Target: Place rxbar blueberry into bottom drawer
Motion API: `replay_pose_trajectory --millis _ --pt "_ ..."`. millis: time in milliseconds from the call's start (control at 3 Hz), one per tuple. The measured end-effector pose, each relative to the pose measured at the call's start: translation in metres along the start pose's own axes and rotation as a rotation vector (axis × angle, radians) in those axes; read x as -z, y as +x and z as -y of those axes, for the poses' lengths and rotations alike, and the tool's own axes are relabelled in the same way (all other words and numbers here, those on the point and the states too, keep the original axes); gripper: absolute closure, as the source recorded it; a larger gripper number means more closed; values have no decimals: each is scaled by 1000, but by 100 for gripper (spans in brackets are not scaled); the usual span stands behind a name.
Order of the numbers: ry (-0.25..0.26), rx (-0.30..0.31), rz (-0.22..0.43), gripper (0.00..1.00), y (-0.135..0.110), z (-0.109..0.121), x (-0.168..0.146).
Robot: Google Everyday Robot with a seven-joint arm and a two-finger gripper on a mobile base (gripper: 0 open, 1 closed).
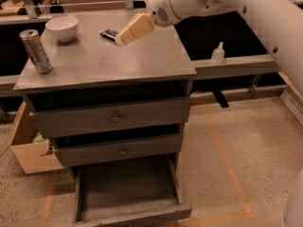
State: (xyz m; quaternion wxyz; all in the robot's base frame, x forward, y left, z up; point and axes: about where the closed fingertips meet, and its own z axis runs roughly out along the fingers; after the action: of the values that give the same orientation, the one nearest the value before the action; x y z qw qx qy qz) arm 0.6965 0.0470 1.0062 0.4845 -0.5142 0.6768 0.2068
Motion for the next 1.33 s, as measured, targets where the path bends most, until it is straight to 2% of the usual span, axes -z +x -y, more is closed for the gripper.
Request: replay_pose_trajectory --millis 333,667,1000,1333 --pt "8 -5 -14 0 6 0 -5" --pt "55 -55 5 0 32 14 -13" --pt "125 -93 70 0 49 41 -23" --pt "160 -143 91 0 66 62 -39"
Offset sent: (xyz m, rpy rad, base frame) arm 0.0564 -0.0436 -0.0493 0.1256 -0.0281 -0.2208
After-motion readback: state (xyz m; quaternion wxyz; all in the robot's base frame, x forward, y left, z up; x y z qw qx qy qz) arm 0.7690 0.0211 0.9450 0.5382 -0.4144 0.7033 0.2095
